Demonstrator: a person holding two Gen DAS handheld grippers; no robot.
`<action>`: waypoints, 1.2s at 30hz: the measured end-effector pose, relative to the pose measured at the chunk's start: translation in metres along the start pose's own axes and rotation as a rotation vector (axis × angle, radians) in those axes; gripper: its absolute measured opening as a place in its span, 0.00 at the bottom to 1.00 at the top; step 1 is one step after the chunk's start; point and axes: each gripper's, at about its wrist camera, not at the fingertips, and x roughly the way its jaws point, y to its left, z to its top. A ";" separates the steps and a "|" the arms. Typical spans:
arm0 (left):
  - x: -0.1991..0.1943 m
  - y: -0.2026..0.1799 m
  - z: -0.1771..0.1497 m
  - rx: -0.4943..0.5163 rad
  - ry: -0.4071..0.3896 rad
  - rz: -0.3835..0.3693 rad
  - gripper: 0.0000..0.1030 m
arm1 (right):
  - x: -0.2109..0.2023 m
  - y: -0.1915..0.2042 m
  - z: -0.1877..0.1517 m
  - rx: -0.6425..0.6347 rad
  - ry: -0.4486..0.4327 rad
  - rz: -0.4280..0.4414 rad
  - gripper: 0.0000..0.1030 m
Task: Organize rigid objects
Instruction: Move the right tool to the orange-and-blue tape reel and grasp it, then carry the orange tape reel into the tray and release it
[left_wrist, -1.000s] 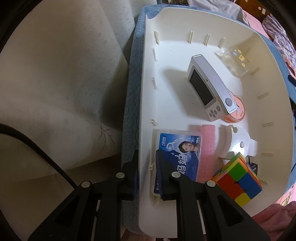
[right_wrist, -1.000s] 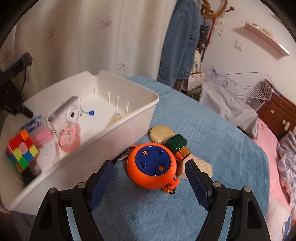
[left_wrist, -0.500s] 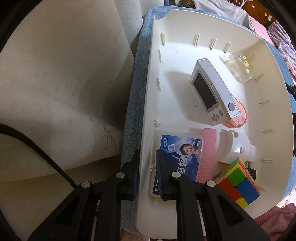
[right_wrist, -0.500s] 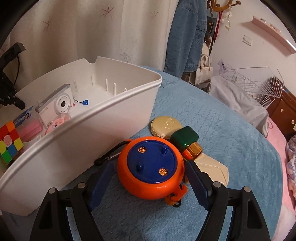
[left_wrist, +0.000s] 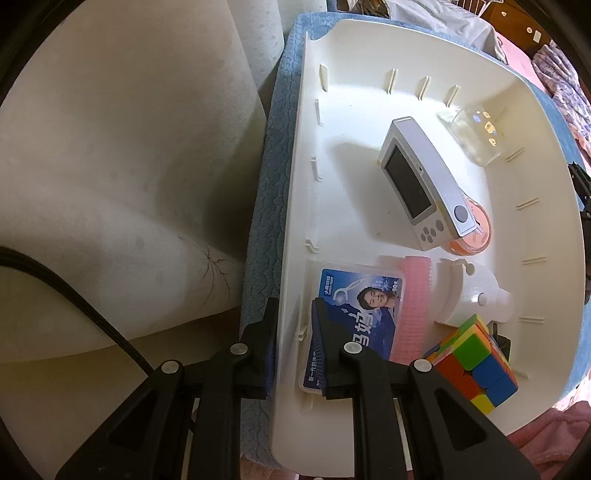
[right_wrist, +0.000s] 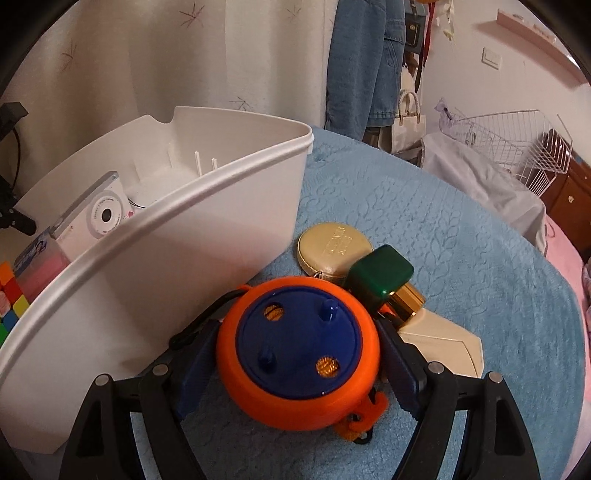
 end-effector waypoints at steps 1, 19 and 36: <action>0.000 0.001 0.000 0.000 -0.001 -0.003 0.17 | 0.001 -0.001 0.000 0.002 0.001 -0.001 0.80; -0.005 -0.004 -0.003 0.078 0.012 -0.012 0.21 | -0.014 0.015 -0.013 0.115 0.087 -0.074 0.79; -0.007 -0.006 0.012 0.111 0.051 -0.042 0.21 | -0.059 0.036 -0.051 0.502 0.299 -0.178 0.79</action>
